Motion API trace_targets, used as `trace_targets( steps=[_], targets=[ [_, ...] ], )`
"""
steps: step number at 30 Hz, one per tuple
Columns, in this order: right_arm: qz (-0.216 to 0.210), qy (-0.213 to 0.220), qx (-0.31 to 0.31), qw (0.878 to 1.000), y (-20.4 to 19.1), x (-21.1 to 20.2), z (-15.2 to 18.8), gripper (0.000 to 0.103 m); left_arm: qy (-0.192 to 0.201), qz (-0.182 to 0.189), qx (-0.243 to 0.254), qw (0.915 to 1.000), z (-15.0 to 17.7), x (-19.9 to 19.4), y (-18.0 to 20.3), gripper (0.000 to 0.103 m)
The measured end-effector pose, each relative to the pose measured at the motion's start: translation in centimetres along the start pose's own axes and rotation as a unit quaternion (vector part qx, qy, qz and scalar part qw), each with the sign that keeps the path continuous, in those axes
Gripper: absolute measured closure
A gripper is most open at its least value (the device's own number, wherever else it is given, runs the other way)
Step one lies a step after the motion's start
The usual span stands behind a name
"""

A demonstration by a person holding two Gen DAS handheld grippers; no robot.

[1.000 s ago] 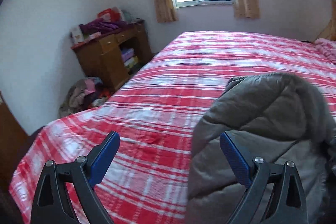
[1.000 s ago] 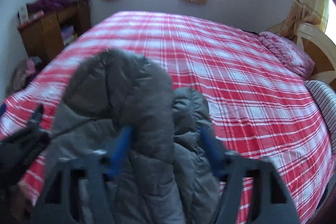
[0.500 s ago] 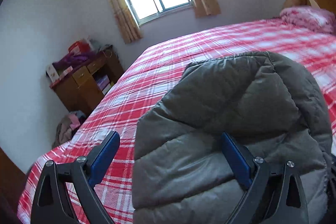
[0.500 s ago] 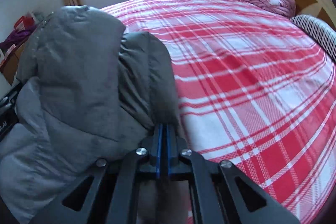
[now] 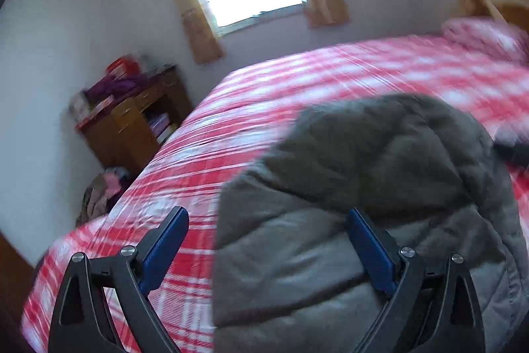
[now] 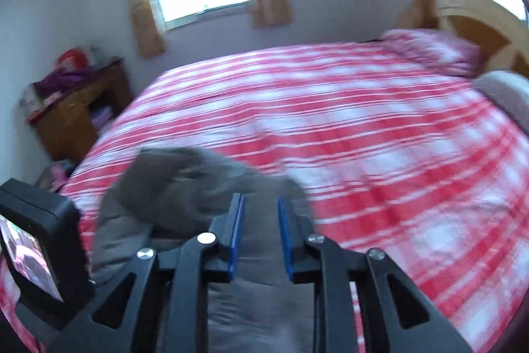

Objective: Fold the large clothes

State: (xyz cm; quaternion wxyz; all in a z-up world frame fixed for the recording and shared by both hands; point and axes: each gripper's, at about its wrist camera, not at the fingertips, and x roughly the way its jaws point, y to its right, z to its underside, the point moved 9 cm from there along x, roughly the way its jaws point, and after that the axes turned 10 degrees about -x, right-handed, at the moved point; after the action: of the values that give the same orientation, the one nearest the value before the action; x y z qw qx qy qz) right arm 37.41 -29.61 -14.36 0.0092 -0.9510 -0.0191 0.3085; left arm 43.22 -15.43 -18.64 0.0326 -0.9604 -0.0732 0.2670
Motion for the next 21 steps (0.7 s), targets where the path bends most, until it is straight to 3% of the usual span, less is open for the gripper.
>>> trace_targets(
  steps=[3,5,8,14,21],
  targets=[
    [-0.019,-0.023,-0.028,0.999,-2.3,3.4,1.9,0.072,-0.003,-0.015,-0.059,0.9982,-0.6,0.6,-3.9,0.006],
    [-0.016,-0.047,-0.034,0.998,-2.3,5.5,4.0,0.072,-0.037,0.001,-0.068,0.997,0.2,2.1,-4.2,0.006],
    [-0.018,-0.049,-0.034,0.998,-1.4,6.5,5.8,0.072,-0.075,0.019,-0.065,0.9948,1.8,3.9,-3.0,0.006],
    [-0.018,-0.049,-0.019,0.998,0.3,7.5,7.2,0.073,-0.072,0.013,-0.05,0.9961,2.9,4.5,-0.2,0.005],
    [-0.029,-0.058,0.002,0.998,0.6,7.9,8.1,0.073,-0.088,0.009,-0.05,0.9948,4.2,6.1,0.1,0.002]
  ],
)
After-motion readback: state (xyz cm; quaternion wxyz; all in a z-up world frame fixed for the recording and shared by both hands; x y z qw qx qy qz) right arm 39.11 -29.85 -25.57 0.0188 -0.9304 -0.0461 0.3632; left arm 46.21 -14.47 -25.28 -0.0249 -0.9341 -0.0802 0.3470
